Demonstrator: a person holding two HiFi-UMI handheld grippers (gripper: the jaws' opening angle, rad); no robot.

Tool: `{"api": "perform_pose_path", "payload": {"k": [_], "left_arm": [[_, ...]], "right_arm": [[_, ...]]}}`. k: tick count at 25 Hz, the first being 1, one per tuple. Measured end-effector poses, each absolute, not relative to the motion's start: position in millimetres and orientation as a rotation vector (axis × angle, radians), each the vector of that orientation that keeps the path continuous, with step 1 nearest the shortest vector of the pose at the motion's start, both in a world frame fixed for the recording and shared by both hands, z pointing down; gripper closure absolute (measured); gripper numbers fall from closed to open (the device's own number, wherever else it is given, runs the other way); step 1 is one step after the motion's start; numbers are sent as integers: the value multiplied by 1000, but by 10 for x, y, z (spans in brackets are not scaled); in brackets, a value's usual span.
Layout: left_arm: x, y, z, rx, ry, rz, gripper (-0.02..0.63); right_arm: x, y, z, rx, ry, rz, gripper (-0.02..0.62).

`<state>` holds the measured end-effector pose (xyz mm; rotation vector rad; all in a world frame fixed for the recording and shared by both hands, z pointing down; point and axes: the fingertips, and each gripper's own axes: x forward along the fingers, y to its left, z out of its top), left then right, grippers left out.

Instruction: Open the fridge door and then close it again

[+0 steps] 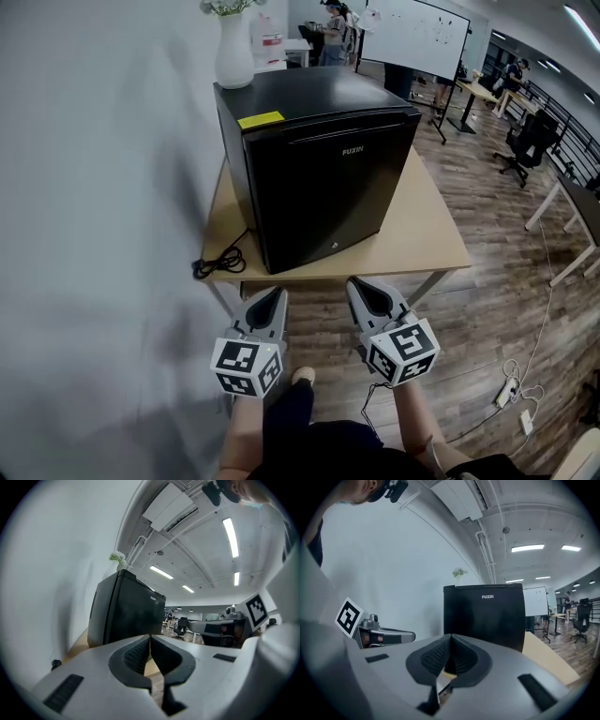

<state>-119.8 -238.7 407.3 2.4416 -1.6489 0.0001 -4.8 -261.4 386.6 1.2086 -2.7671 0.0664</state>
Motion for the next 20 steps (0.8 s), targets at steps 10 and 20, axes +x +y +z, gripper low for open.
{"api": "perform_pose_path", "payload": {"k": [10, 20], "left_arm": [[-1362, -3011, 3687, 2473, -1692, -52, 598], [-1418, -3491, 3345, 2547, -1666, -133, 598]], "right_arm": [[-351, -3390, 3269, 967, -2774, -264, 603], [-686, -3837, 2641, 719, -2688, -648, 507]]}}
